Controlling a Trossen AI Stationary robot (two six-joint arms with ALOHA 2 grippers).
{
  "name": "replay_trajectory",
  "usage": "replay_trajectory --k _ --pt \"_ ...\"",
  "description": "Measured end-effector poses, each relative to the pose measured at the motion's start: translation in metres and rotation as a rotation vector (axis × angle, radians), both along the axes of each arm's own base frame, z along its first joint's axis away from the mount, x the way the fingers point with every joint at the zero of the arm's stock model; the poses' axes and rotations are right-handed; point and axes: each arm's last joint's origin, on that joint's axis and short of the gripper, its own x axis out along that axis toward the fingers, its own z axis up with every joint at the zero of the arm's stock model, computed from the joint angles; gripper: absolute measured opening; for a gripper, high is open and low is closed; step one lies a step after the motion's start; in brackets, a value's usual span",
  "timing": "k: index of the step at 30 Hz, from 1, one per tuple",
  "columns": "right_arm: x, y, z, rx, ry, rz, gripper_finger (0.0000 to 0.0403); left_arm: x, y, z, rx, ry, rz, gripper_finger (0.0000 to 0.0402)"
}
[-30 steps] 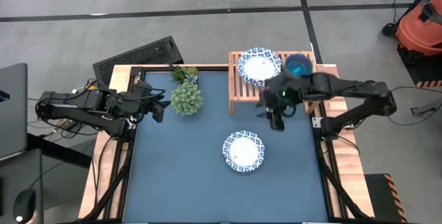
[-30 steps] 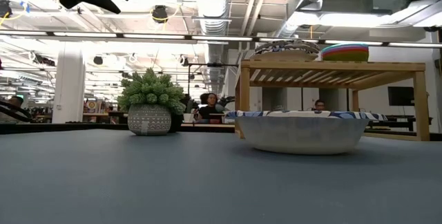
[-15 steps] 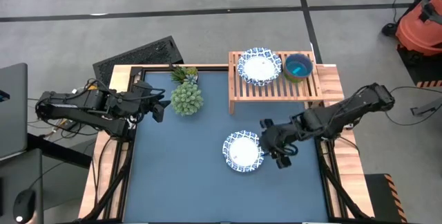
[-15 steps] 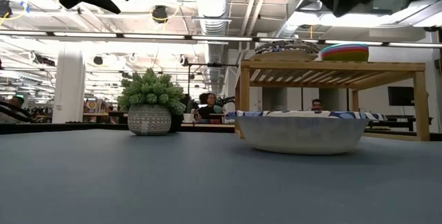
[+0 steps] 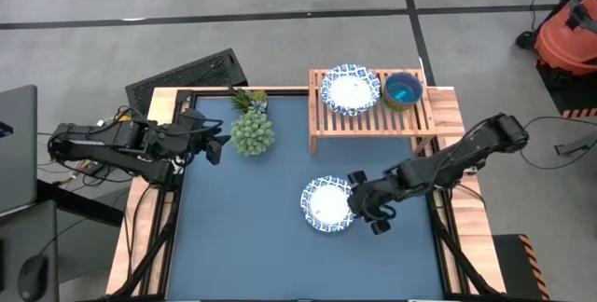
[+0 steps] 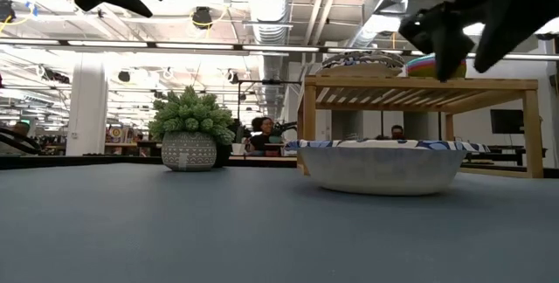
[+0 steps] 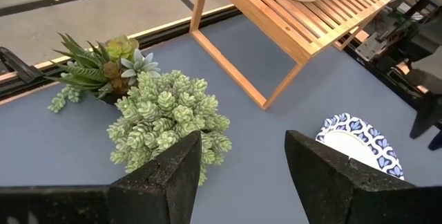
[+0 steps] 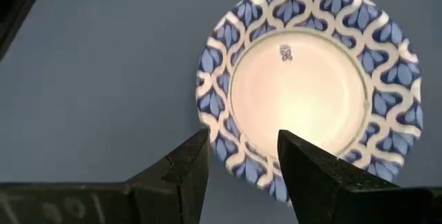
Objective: Place and stack bowls onto a shelf
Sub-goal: Stack the blue bowl on top of the blue bowl on the shelf
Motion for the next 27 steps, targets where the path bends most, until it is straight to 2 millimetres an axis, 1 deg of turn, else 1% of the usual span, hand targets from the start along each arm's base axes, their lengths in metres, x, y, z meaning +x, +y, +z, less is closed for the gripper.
replay_trajectory --k 2,5,7,21,24,27 --pt "0.007 0.004 -0.005 -0.007 -0.013 0.02 0.0195 0.0 0.0 0.0 0.0 0.002 0.0 0.0197" --pt "0.012 0.009 -0.019 -0.04 0.037 0.053 0.0195 0.0 0.0 0.0 0.001 0.005 0.0 0.0197" --pt "0.017 0.011 -0.023 -0.044 0.045 0.057 0.0195 0.0 0.0 0.0 0.001 0.005 0.0 0.0197" --pt "0.026 0.02 -0.065 -0.091 0.204 0.099 0.0194 -0.001 0.0 -0.001 0.002 0.016 0.0 0.0197" --pt "0.026 0.021 -0.069 -0.096 0.216 0.102 0.018 -0.001 0.0 -0.001 0.002 0.019 0.0 0.0197" --pt "0.026 0.022 -0.069 -0.097 0.217 0.105 0.0149 -0.001 0.0 -0.001 0.002 0.019 0.0 0.0197"
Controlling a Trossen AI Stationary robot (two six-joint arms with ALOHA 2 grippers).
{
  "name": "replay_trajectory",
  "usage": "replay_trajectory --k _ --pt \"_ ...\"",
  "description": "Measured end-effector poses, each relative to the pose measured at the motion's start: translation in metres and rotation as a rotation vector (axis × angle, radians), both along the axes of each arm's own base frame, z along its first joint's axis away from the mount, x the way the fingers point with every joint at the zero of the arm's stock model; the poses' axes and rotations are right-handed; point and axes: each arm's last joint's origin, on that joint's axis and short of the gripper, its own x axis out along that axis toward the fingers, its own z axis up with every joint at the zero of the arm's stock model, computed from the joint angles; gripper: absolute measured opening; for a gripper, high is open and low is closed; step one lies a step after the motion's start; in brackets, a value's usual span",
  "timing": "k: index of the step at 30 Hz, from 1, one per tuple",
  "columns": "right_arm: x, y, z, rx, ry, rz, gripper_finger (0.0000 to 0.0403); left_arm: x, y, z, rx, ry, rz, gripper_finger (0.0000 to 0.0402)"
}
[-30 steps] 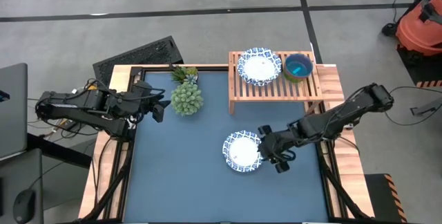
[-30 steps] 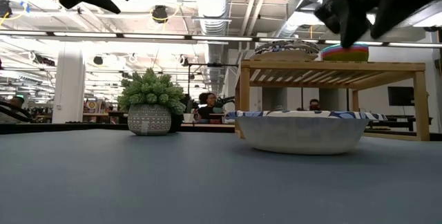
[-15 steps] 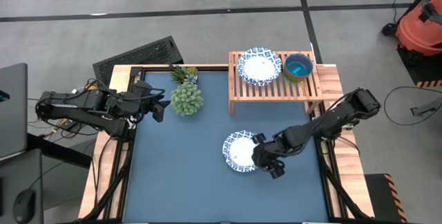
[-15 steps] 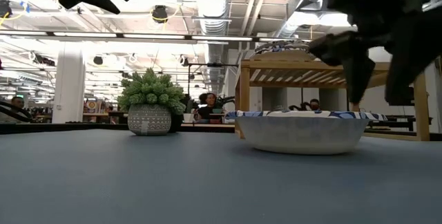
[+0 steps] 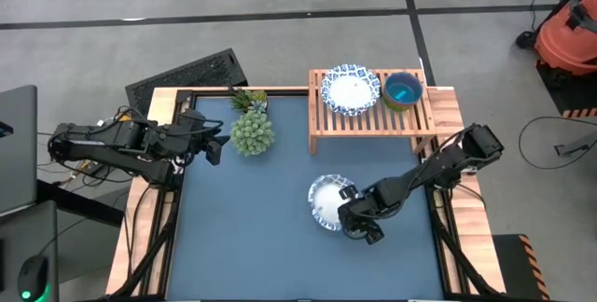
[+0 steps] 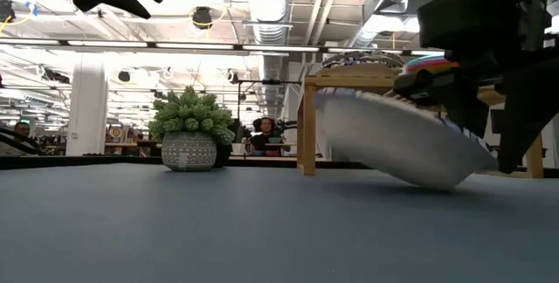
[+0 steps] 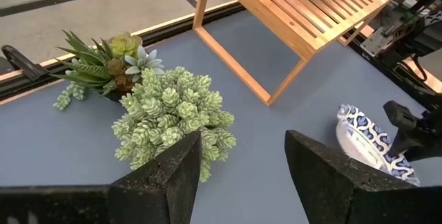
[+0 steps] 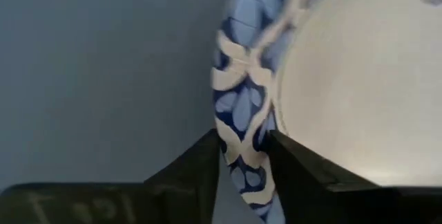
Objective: Place and stack bowls onto a shelf
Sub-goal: Stack the blue bowl on top of the blue bowl on the shelf
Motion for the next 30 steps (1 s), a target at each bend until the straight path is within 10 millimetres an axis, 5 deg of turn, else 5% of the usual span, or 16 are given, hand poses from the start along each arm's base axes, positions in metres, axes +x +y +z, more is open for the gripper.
replay_trajectory --k 5,10,21,30 --pt "0.001 0.0 0.009 0.003 -0.002 -0.013 0.0081 0.0 0.0 0.0 0.0 0.0 0.0 0.0197" --pt "0.007 0.004 0.038 0.044 -0.011 0.013 0.0029 0.0 0.0 0.0 0.001 0.007 0.0 0.0197" --pt "0.007 -0.028 0.172 0.093 -0.328 -0.047 0.0022 -0.001 0.0 -0.001 0.002 0.018 0.0 0.0196" --pt "-0.017 -0.082 0.26 -0.241 -0.675 -0.198 0.0022 -0.001 0.0 -0.001 0.002 0.017 0.0 0.0197"
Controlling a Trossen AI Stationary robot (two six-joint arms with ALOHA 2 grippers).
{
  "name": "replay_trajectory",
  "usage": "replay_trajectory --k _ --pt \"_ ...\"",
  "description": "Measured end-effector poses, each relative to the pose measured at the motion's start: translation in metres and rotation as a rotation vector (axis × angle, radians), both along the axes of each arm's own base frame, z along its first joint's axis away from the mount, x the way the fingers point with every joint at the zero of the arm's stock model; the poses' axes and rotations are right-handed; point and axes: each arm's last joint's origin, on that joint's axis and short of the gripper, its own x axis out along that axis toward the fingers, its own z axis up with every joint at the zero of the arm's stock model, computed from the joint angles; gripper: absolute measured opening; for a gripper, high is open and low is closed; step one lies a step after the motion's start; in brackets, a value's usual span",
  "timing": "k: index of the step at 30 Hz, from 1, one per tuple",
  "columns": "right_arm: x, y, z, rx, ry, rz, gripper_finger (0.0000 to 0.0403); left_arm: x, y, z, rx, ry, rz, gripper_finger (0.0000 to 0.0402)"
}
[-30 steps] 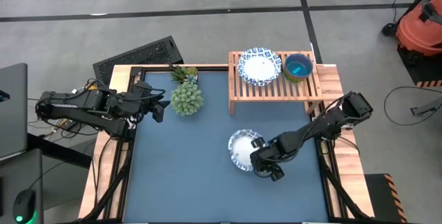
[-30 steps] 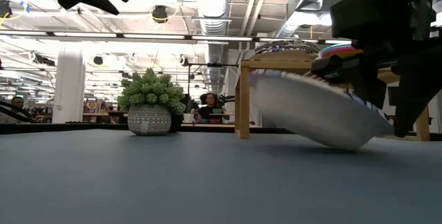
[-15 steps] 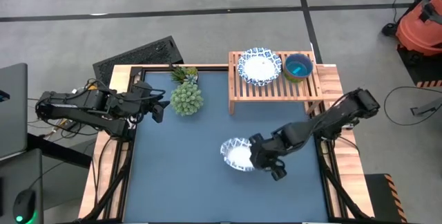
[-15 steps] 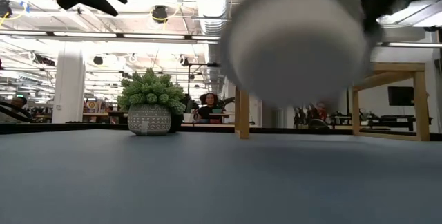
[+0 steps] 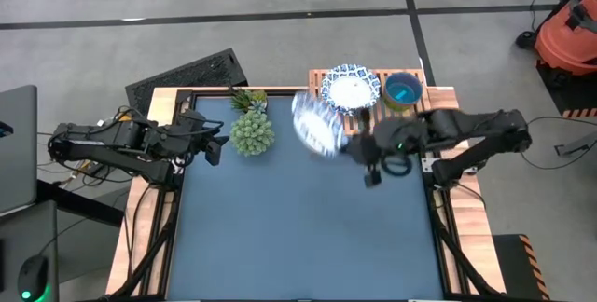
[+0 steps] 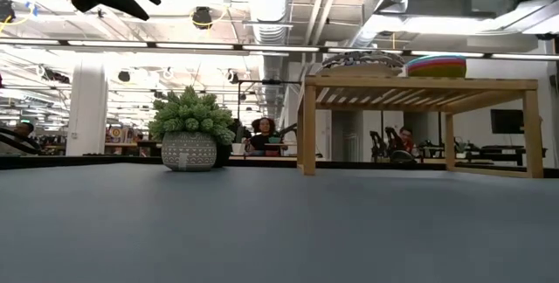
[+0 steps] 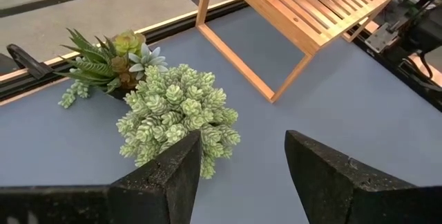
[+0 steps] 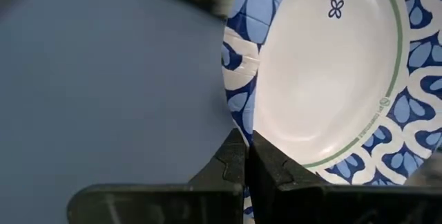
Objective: Place and stack bowls onto a shelf
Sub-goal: Stack the blue bowl on top of the blue bowl on the shelf
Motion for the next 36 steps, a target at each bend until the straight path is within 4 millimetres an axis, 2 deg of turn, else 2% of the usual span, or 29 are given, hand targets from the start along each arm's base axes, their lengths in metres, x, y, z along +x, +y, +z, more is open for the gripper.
replay_trajectory --k 2,6,11,16,21,26,36 --pt "-0.006 -0.014 0.011 -0.068 -0.036 -0.079 0.0022 0.0 0.0 0.0 0.001 0.0 0.001 0.0197" --pt "-0.012 -0.044 0.016 -0.134 -0.007 -0.2 0.0022 0.0 0.0 0.0 0.001 0.0 0.002 0.0197" --pt "-0.018 -0.087 -0.002 -0.132 0.191 -0.355 0.0022 0.0 0.0 0.0 0.004 0.0 0.005 0.0197" --pt "-0.014 -0.116 -0.027 -0.105 0.411 -0.426 0.0022 0.0 0.0 0.0 0.012 -0.001 0.016 0.0197" --pt "-0.007 -0.132 -0.044 -0.103 0.547 -0.428 0.0023 0.0 0.001 0.0 0.026 -0.002 0.033 0.0197" --pt "0.0 -0.135 -0.054 -0.117 0.619 -0.397 0.0034 0.0 0.001 0.0 0.023 -0.005 0.039 0.0196" --pt "-0.009 -0.139 -0.048 -0.105 0.605 -0.435 0.0052 0.0 0.001 0.0 0.016 -0.011 0.045 0.0197"
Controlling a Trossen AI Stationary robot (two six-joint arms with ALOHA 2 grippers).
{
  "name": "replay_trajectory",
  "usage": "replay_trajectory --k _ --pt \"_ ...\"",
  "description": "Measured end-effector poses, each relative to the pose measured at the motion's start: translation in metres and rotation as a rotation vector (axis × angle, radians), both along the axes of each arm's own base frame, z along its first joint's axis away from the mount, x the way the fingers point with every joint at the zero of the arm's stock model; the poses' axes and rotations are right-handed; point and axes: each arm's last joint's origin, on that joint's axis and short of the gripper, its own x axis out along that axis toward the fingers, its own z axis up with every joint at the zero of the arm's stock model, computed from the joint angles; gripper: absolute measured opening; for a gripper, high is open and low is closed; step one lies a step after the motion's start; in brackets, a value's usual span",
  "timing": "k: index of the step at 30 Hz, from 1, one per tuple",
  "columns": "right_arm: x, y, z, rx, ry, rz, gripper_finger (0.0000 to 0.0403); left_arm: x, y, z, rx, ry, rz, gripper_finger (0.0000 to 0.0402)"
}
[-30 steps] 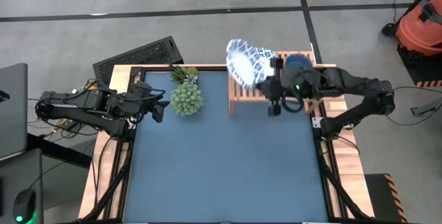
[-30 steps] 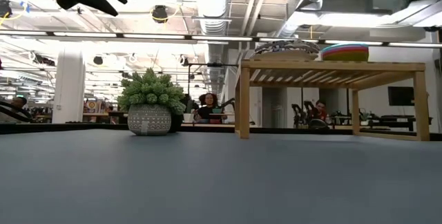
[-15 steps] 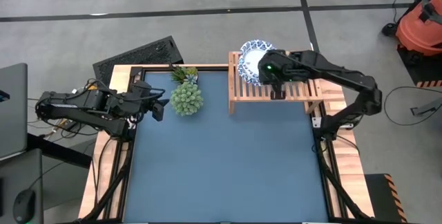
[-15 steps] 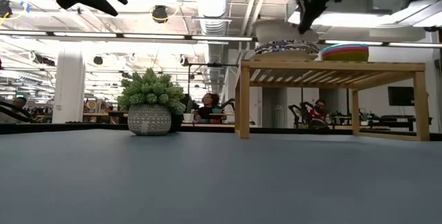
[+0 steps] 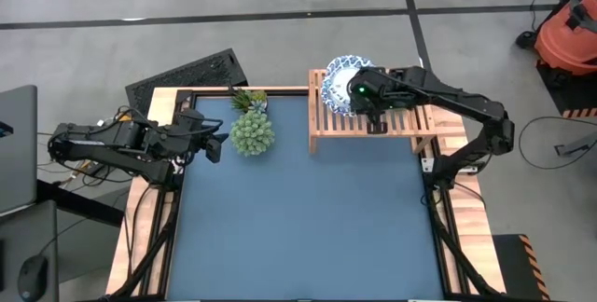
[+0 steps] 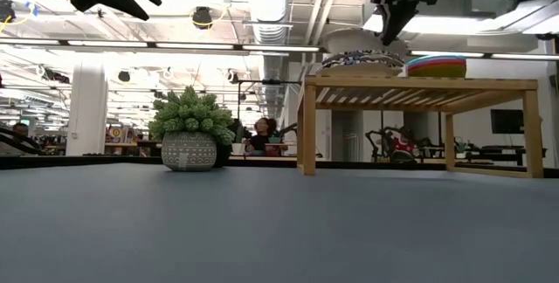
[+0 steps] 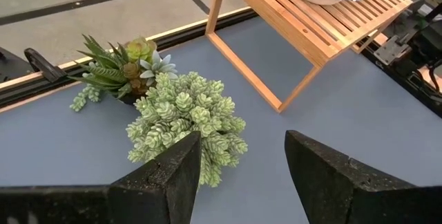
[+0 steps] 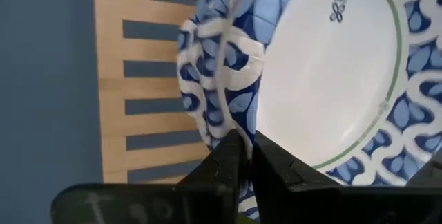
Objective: Place and stack bowls onto a shelf
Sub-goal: Stack the blue bowl on top of the blue bowl on the shelf, then return to Home Position
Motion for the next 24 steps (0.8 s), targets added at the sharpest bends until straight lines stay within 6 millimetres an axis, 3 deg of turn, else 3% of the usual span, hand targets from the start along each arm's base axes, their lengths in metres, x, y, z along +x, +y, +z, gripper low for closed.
replay_trajectory --k 5,16,24 --pt "-0.004 -0.003 0.003 -0.003 -0.013 -0.019 0.0085 0.0 0.0 0.0 0.002 -0.001 0.004 0.0197" --pt "-0.002 -0.011 0.005 -0.002 -0.082 -0.024 0.0201 0.0 0.0 0.0 0.002 -0.002 0.004 0.0197" --pt "-0.006 -0.007 0.021 0.006 -0.235 0.013 0.0218 0.0 0.0 0.0 0.002 -0.002 0.003 0.0197"
